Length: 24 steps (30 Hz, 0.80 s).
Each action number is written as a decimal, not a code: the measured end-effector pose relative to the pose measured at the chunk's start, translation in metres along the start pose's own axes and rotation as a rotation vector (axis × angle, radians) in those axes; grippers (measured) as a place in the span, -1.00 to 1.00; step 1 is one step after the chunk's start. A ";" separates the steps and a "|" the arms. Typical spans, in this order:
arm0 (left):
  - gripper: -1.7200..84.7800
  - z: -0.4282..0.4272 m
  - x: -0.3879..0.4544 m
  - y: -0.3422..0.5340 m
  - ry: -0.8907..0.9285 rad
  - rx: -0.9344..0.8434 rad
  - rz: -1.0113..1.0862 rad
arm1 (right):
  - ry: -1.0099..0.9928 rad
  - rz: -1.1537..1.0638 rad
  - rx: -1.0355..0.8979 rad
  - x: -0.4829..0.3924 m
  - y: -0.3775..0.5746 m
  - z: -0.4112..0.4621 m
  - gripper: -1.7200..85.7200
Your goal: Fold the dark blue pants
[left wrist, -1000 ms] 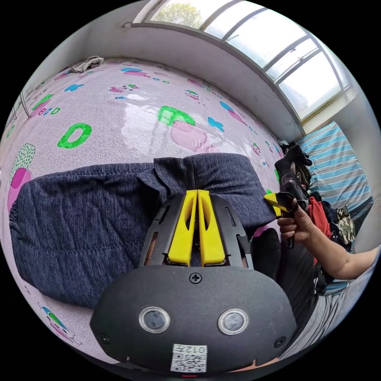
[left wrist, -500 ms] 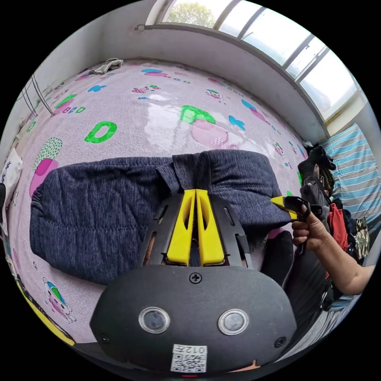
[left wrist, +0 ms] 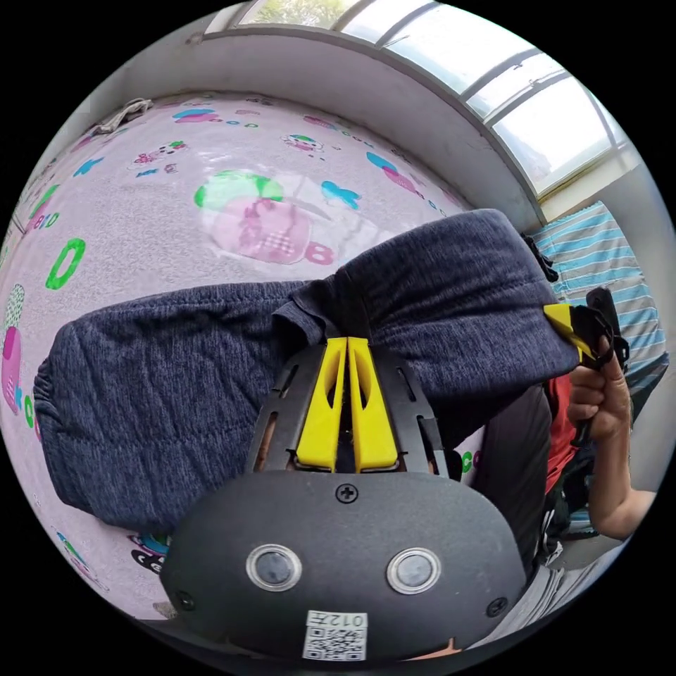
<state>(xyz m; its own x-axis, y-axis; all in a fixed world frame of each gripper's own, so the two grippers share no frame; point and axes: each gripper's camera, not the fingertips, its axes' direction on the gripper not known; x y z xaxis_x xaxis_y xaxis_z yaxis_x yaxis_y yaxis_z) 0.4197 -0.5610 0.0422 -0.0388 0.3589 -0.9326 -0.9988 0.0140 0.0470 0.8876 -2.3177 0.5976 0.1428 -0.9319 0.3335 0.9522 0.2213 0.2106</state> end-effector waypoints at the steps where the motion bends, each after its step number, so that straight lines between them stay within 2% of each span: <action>1: -0.95 0.002 0.005 -0.004 0.003 -0.004 0.007 | 0.074 -0.033 -0.001 -0.025 -0.002 0.000 -0.70; 5: -0.95 0.000 0.015 -0.022 -0.037 -0.033 0.049 | 0.274 -0.146 -0.011 -0.116 -0.008 0.050 -0.69; 8: -0.95 -0.010 -0.013 -0.026 0.054 -0.042 0.028 | 0.373 -0.220 -0.005 -0.174 -0.012 0.098 -0.69; 11: -0.95 -0.036 -0.040 -0.024 0.113 -0.041 0.010 | 0.467 -0.271 -0.013 -0.213 -0.019 0.137 -0.68; 14: -0.95 -0.090 -0.051 -0.004 0.087 0.058 0.083 | 0.511 -0.289 -0.020 -0.238 -0.023 0.166 -0.68; 17: -0.94 -0.114 -0.076 0.019 0.047 0.033 0.087 | 0.574 -0.319 -0.026 -0.266 -0.020 0.196 -0.67; 20: -0.94 -0.112 -0.107 0.039 0.028 0.010 0.034 | 0.620 -0.333 -0.025 -0.295 -0.015 0.230 -0.67; 24: -0.94 -0.111 -0.138 0.047 0.159 0.079 -0.088 | 0.673 -0.370 -0.020 -0.336 -0.006 0.284 -0.65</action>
<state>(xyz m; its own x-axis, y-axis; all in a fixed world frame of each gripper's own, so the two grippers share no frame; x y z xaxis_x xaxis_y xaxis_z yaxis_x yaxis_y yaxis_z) 0.3750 -0.7131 0.1330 0.0379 0.2013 -0.9788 -0.9933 0.1146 -0.0149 0.7573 -1.9242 0.7457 -0.0581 -0.9197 -0.3883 0.9738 -0.1380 0.1810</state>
